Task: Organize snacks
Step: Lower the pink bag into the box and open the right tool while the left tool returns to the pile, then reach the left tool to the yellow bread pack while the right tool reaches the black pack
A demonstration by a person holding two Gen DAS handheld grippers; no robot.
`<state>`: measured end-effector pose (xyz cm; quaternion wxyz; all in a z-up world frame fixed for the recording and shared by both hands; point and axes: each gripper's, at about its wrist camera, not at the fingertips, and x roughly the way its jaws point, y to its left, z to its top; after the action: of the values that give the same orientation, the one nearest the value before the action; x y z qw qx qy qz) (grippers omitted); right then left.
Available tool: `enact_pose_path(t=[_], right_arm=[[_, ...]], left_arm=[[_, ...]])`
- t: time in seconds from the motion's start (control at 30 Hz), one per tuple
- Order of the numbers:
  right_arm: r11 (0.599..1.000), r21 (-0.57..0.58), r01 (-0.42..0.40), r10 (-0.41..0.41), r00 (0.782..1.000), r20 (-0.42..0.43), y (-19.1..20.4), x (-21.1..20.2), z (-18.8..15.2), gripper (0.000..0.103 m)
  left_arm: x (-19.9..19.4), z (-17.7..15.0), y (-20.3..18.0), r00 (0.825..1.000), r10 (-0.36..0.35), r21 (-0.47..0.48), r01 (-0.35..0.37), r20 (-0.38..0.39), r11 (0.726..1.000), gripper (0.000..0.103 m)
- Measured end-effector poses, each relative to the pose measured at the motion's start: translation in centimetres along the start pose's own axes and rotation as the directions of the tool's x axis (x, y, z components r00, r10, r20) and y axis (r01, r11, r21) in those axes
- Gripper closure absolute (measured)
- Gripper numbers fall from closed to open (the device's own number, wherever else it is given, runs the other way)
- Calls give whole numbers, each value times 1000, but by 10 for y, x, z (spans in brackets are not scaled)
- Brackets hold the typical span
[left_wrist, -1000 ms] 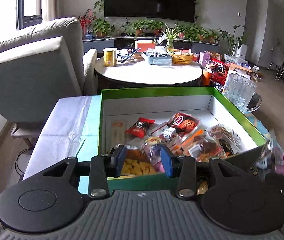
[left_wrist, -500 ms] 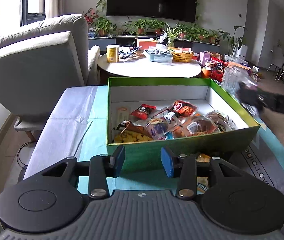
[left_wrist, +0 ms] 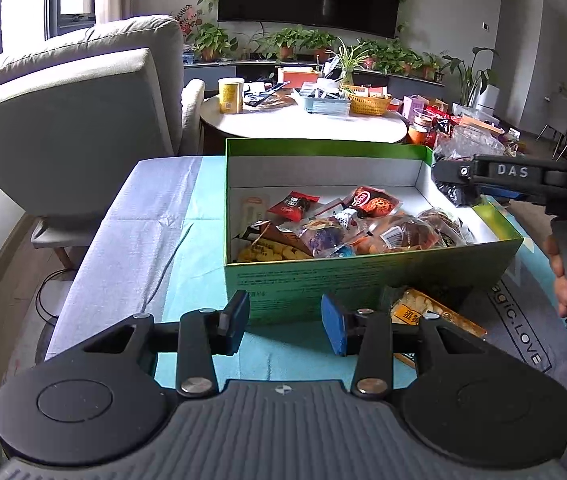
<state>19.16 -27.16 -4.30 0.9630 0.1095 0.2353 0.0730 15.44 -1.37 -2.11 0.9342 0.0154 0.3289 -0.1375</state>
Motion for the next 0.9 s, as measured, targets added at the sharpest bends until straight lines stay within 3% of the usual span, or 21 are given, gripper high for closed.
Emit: enact_pose_path(t=[0.27, 0.6, 0.83, 0.9], right_arm=[[1000, -2, 13, -13, 999, -44, 3, 8, -6, 53], [1000, 15, 9, -9, 1000, -14, 3, -15, -7, 53], [985, -169, 47, -52, 998, -26, 12, -60, -43, 53], [986, -163, 40, -50, 997, -57, 8, -67, -54, 53]], left_arm=[[3, 0, -4, 1000, 2, 7, -2, -12, 1000, 65], [2, -1, -8, 1000, -14, 8, 14, -15, 1000, 65], [1, -3, -17, 999, -32, 15, 32, -18, 999, 65], [1, -3, -19, 999, -37, 8, 38, -22, 999, 65]])
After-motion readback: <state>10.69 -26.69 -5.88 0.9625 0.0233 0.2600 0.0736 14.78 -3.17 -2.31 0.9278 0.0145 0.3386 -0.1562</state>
